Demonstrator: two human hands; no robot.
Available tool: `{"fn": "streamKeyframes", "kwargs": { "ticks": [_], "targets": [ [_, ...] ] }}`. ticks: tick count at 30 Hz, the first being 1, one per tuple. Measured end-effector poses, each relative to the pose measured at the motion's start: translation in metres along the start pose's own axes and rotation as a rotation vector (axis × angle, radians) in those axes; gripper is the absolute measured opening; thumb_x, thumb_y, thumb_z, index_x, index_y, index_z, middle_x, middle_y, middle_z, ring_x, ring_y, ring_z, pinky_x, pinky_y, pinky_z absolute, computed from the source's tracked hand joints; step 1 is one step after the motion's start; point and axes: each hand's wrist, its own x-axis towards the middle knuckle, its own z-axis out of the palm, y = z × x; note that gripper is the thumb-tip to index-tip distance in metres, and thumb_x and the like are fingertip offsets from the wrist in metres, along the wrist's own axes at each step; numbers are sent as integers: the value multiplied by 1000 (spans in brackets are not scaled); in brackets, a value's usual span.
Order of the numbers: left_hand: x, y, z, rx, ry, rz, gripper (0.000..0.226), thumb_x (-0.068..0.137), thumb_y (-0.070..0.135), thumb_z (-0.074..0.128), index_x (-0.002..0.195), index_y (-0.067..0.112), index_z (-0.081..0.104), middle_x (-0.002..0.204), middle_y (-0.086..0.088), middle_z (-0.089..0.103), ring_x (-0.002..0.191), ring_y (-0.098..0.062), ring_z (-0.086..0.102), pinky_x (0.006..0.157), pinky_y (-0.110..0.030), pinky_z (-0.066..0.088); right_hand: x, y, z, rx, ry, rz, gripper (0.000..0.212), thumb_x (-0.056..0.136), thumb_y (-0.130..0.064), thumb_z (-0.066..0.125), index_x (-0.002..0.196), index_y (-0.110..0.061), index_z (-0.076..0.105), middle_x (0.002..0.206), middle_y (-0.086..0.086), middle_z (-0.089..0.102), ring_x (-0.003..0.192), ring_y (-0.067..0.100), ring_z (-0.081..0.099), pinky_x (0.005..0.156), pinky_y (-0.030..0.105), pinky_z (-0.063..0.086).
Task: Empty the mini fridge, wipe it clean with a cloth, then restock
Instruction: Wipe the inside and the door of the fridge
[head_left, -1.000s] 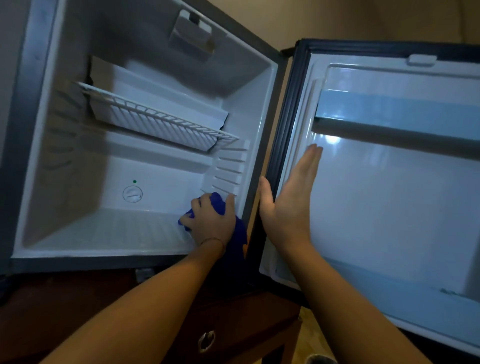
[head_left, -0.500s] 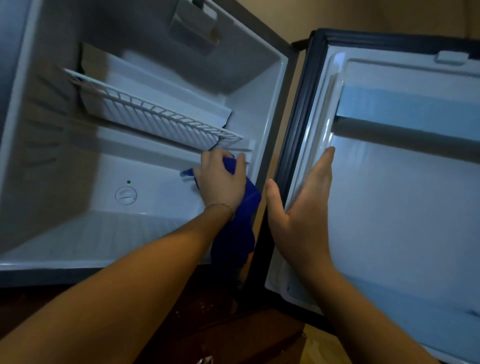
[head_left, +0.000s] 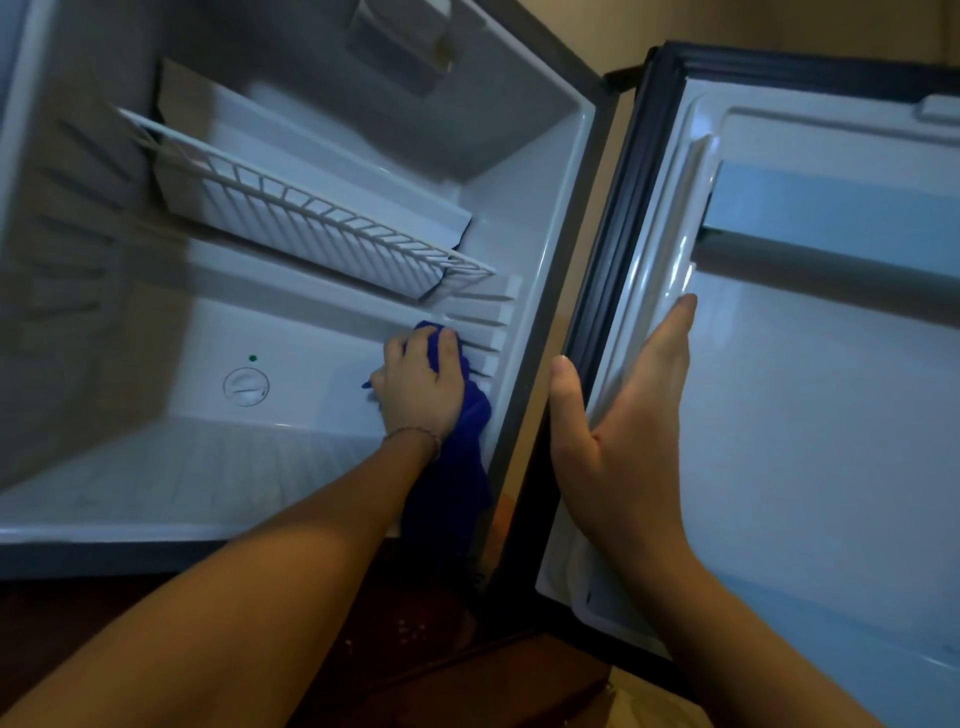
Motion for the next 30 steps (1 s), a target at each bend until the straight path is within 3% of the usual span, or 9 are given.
{"fn": "streamKeyframes", "kwargs": {
  "ticks": [3,7,11,18,30],
  "targets": [
    [-4,-15,-5,48,-60,-141,48,103,50,30,118,16,59,116,-18,55,102,-43,56,98,-50,43,-1,-2,-1,8,-8,10,92,100,-34,58,159,-14,-10,167,-5,-3,149,-3,-9,116,6,-2],
    [-28,-19,-8,150,-124,-308,51,105,48,25,125,10,54,124,-20,52,110,-42,54,103,-51,36,0,-4,-1,8,-6,20,92,100,-35,57,159,-13,-10,169,0,-5,151,1,-8,117,7,-3],
    [-45,2,-10,191,-123,-308,51,106,43,21,125,7,52,128,-18,51,112,-43,52,105,-52,30,-1,-7,-2,32,-13,49,89,102,-32,56,159,-14,-9,169,-1,-6,151,1,-8,114,4,-4],
    [-80,22,-12,164,-61,-266,48,105,46,22,119,12,53,124,-12,53,114,-40,51,98,-49,36,-2,-9,-2,58,-18,68,84,104,-33,51,160,-14,-9,169,-1,-8,154,8,-7,116,6,-5],
    [-36,-10,9,107,46,-227,43,106,37,28,112,6,57,116,-16,56,104,-38,54,101,-45,31,2,-5,6,9,17,-2,86,104,-39,50,159,-5,-6,169,8,-5,155,14,-5,118,9,-3]
  ]
}}
